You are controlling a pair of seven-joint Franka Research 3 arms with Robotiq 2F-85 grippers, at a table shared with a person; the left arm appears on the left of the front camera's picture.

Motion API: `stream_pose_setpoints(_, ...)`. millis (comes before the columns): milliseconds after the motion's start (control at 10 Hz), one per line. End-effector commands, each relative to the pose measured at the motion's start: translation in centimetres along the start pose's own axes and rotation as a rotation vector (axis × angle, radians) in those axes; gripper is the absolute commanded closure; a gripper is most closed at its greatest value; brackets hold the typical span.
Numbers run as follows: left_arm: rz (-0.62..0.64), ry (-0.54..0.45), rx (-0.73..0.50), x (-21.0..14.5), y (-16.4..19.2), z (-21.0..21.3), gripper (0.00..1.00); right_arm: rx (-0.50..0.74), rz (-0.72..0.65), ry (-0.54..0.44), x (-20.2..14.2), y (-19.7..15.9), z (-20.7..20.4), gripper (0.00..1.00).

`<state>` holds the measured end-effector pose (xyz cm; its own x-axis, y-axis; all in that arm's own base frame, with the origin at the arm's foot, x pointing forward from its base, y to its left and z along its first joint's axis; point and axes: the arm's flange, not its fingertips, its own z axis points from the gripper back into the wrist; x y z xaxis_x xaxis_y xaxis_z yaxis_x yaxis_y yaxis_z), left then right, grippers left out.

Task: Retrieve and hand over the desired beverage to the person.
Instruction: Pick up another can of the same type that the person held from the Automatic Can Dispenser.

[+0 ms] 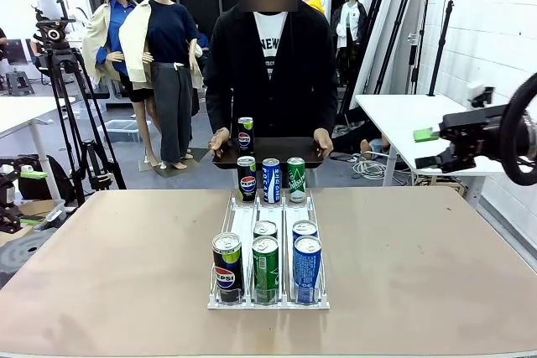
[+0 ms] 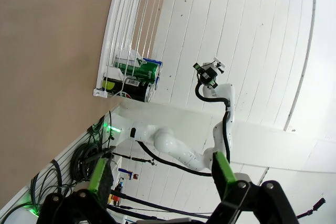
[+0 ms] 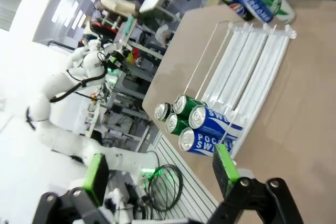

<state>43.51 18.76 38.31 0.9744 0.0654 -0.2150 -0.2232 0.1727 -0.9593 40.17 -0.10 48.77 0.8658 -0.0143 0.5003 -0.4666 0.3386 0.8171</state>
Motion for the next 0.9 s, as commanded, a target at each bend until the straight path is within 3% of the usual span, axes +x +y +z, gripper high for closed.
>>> stream_pose_setpoints(0, -0.002, 0.001, 0.006, -0.5, -0.2, 0.1, 0.00, -0.075, 0.009, 0.093, 0.5, 2.0, -2.8, 0.00)
stream_pose_setpoints(800, -0.002, 0.001, 0.006, -0.5, -0.2, 0.1, 0.00, -0.309, 0.101, 0.316, -0.8, 11.2, -14.5, 0.00)
